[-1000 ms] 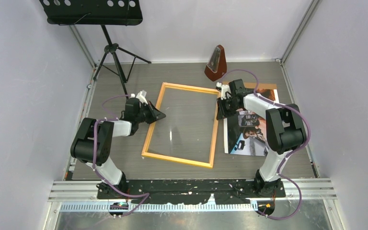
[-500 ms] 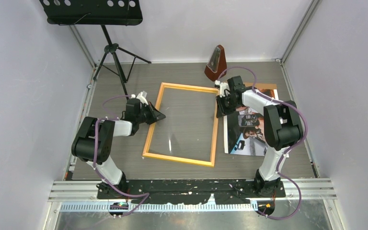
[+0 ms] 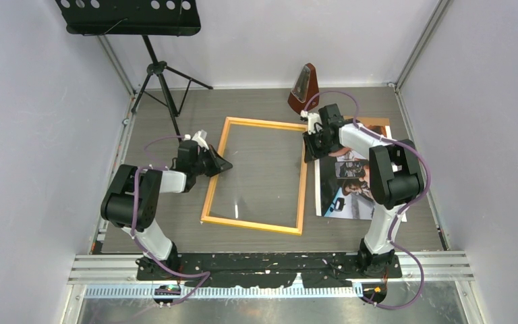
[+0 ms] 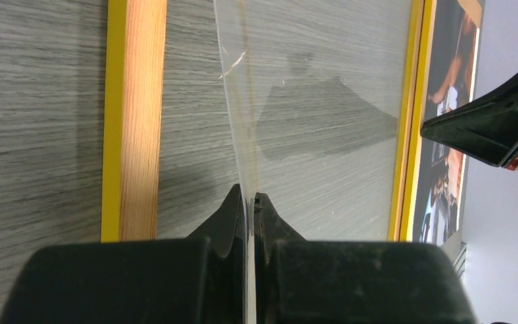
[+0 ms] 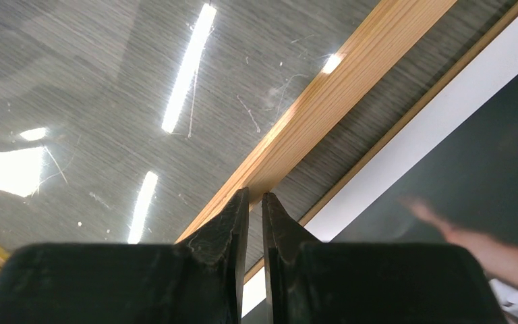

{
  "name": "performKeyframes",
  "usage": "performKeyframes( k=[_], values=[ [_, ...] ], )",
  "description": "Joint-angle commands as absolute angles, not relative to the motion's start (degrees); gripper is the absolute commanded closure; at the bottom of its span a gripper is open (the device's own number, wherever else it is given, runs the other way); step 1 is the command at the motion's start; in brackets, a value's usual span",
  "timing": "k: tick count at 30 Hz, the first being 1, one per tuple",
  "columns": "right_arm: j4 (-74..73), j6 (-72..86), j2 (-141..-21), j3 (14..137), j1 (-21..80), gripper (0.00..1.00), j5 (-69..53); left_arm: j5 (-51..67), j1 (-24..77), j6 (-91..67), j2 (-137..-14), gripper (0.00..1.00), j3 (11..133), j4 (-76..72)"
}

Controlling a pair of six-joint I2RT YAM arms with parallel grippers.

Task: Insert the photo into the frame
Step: Place the photo frame item in the photo frame.

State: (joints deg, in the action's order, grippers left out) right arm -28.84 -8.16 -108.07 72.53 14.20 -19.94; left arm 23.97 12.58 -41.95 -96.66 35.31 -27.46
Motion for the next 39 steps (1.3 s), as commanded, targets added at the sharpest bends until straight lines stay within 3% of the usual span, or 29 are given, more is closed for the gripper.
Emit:
performKeyframes(
  k=[1,26,34,39],
  values=[
    [-28.20,-9.80,-110.19,74.89,14.50,0.82,-17.21,22.94,13.18,-39.82,-98.16,1.00,34.21,-25.53],
    [-28.92,-9.53,-109.12,74.87,14.52,0.74,-17.94,21.94,13.18,-38.11,-98.95,1.00,36.39,-23.27],
    [-29.12,-9.75,-107.93,75.05,14.48,0.59,-17.42,21.48,13.27,-38.14,-99.28,1.00,36.75,-22.60],
    [-29.50,-9.67,-107.32,75.27,14.46,0.54,-17.56,21.10,13.36,-37.73,-99.18,1.00,36.92,-22.34]
  ],
)
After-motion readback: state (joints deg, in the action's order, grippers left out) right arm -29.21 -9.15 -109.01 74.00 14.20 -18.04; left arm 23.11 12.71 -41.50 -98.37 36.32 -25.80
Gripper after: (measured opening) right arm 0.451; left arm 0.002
